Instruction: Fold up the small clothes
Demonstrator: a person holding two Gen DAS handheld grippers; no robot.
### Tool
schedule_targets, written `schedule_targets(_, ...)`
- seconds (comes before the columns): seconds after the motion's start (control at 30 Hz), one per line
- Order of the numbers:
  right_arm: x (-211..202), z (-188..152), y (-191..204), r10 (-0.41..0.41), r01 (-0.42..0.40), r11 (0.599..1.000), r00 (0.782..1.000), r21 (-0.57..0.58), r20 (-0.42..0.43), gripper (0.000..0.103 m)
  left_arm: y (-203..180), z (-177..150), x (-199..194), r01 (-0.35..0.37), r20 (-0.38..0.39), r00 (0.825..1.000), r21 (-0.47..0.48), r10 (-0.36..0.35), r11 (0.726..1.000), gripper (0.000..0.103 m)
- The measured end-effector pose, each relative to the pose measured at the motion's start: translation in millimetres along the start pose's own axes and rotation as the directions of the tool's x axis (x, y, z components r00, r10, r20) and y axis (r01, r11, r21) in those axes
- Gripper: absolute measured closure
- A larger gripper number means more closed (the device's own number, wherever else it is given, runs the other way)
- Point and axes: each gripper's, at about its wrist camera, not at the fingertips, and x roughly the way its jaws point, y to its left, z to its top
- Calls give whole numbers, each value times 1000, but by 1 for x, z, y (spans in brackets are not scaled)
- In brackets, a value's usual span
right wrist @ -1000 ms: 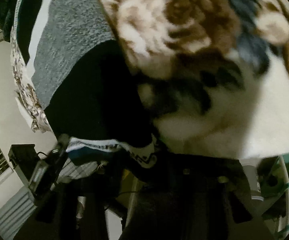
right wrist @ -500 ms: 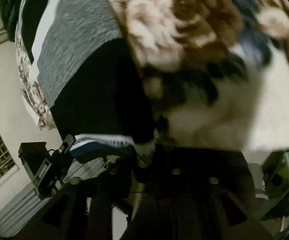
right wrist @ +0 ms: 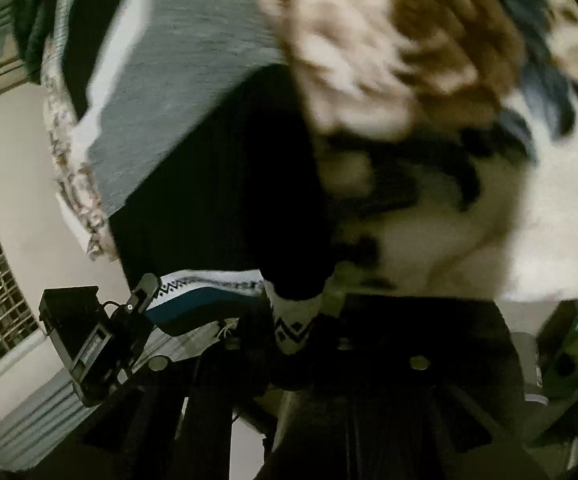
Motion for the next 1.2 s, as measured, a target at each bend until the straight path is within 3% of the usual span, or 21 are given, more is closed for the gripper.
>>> schedule_targets(0.27, -74, 2, 59, 149, -139, 986, 983, -95, 109, 90, -65, 27, -49, 85, 117, 989, 13, -86, 996, 94)
schedule_targets(0.5, -151, 45, 117, 242, -203, 964, 938, -173, 248, 90, -126, 106, -66, 160, 220, 959, 95, -178, 982, 94)
schedule_targets(0.67, -217, 109, 142, 254, -188, 959, 900, -210, 353, 90, -167, 188, -49, 198, 256, 938, 151, -232, 968, 94)
schedule_targets(0.93, -247, 262, 194, 246, -197, 968, 869, -157, 430, 90, -204, 318, 0, 226, 232, 940, 125, -250, 966, 92)
schedule_targets(1.07, -245, 325, 204, 275, -251, 961, 854, -113, 442, 85, -204, 370, 22, 244, 210, 943, 90, -258, 966, 75)
schedule_targets(1.13, -242, 345, 204, 280, -273, 959, 854, -82, 437, 78, -196, 383, 26, 285, 205, 936, 40, -287, 958, 61)
schedule_targets(1.2, -244, 352, 204, 273, -265, 961, 856, -81, 439, 55, -186, 390, 23, 342, 221, 916, 7, -335, 940, 50)
